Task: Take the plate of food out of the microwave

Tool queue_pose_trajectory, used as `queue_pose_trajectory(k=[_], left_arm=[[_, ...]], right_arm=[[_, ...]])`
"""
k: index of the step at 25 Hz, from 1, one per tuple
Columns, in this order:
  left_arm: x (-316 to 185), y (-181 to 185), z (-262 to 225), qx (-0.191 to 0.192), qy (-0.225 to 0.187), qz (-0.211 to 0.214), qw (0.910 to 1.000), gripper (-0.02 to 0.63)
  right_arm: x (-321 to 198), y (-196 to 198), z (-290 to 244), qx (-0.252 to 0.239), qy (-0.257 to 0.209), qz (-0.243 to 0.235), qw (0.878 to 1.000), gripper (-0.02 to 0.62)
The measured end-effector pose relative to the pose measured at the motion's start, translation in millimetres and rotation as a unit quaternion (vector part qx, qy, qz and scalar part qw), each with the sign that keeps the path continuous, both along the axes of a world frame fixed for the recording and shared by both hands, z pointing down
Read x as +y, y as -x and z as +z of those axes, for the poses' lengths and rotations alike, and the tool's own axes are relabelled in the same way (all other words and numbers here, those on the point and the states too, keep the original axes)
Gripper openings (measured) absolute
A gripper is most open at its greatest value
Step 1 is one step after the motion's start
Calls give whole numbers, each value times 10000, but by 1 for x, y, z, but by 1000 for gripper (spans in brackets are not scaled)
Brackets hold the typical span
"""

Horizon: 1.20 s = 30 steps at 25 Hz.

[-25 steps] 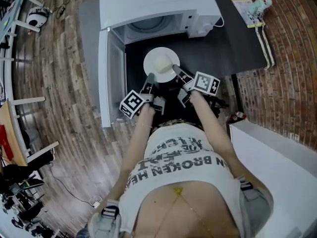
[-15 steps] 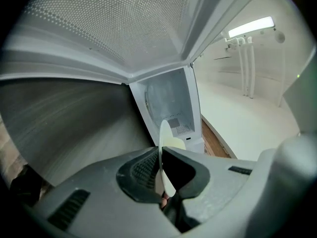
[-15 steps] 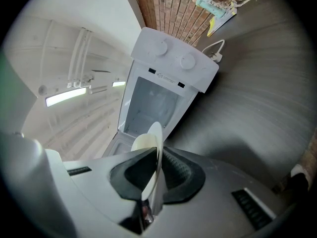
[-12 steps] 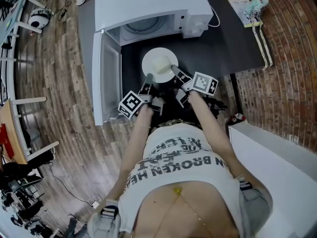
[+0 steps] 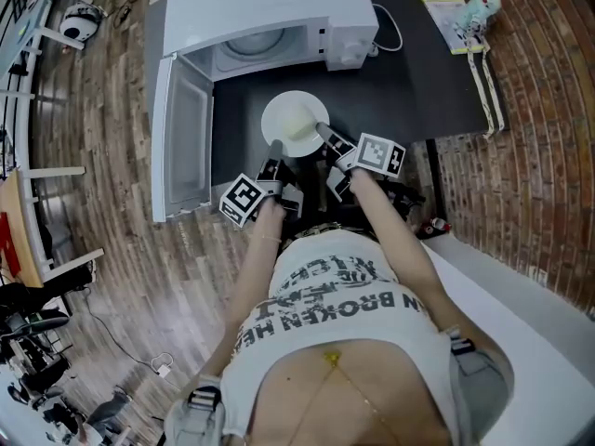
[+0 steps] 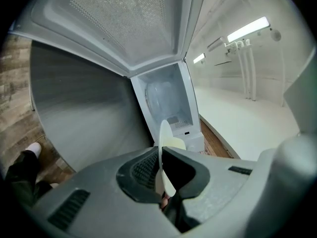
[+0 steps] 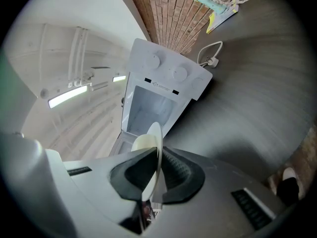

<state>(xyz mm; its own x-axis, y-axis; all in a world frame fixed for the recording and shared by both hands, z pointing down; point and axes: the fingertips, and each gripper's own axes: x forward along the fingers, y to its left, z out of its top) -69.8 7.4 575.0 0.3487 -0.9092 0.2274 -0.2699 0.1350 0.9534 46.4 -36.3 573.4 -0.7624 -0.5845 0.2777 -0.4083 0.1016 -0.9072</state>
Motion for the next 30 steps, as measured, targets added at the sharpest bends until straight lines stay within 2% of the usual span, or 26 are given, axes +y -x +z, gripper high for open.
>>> queue_pose_trajectory(k=[15,30], left_arm=[[35,-37,-1,-51,3,-516,9987,21],[58,-59,-4,-40,-54,-711,9974,21]], right_arm=[[23,-32,1,-34,36,-548,9985,29],[42,-52,-2,-63,-19,-728,9973,29]])
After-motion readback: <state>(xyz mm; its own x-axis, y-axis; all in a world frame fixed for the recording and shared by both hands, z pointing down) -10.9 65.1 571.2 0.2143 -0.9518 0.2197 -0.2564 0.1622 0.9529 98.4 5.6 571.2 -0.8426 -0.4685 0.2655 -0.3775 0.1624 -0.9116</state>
